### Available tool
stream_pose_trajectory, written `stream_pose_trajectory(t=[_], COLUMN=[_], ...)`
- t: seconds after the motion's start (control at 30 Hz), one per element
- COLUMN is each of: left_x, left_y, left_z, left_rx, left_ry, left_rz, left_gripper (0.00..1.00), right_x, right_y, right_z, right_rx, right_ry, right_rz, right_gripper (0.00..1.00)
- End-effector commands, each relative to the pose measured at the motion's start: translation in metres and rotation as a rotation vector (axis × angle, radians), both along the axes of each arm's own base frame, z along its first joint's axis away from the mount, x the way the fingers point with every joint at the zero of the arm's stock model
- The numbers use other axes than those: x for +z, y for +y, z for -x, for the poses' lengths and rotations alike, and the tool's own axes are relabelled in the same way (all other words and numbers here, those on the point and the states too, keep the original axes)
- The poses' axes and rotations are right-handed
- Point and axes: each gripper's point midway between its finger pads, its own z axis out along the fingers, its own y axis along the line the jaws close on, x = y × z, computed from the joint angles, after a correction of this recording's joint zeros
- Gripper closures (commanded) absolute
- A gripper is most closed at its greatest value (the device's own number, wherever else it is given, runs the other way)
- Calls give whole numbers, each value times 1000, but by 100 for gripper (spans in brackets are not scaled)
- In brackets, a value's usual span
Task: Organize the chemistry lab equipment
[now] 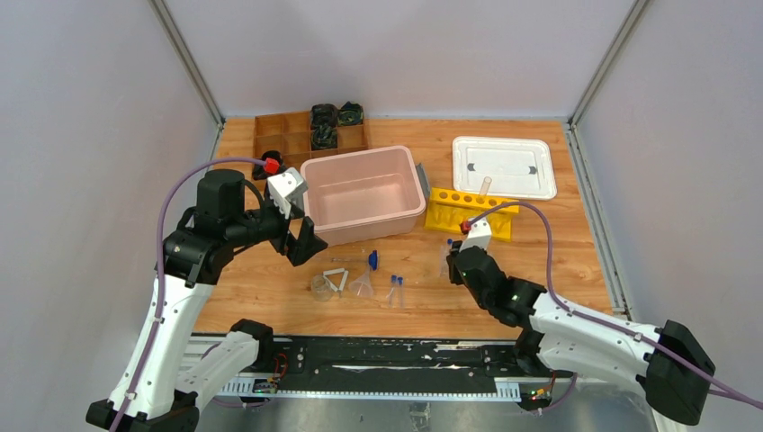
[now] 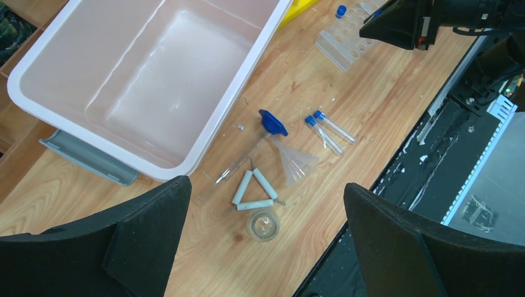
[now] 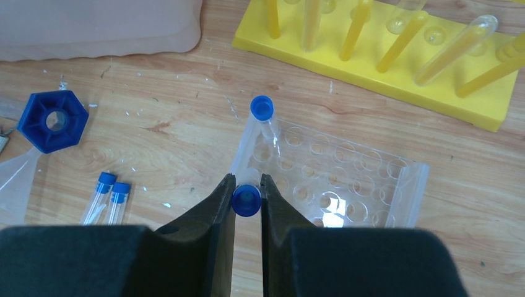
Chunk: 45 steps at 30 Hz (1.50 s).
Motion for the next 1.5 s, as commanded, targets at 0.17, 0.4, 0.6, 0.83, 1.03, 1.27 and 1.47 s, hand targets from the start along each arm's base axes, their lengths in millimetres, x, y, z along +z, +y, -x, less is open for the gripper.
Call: stream_pose_trajectory(t=[0.17, 0.4, 0.6, 0.83, 1.03, 1.27, 1.47], left_x=[11, 12, 12, 12, 11, 13, 14], left_y=[0, 0, 1, 3, 2, 2, 3], left_z=[-1, 0, 0, -1, -1, -1, -1], left_rx=[3, 4, 6, 14, 12, 11, 12], left_ry=[-35, -36, -42, -49, -47, -52, -57], left_rz=[7, 9, 7, -2, -2, -2, -3], left_gripper=[0, 0, 0, 0, 0, 0, 0], right_x=[5, -10, -13, -21, -27, -20, 47], right_y=[-12, -8, -1, -1, 1, -3, 1], right_z=[10, 11, 6, 7, 9, 11, 7], right_rx=[29, 32, 39, 44, 59, 56, 41], right_ry=[30, 57, 53, 67, 76, 100, 26], right_rz=[50, 49, 48, 69, 66, 97, 8], right_gripper=[100, 100, 100, 100, 97, 50, 41])
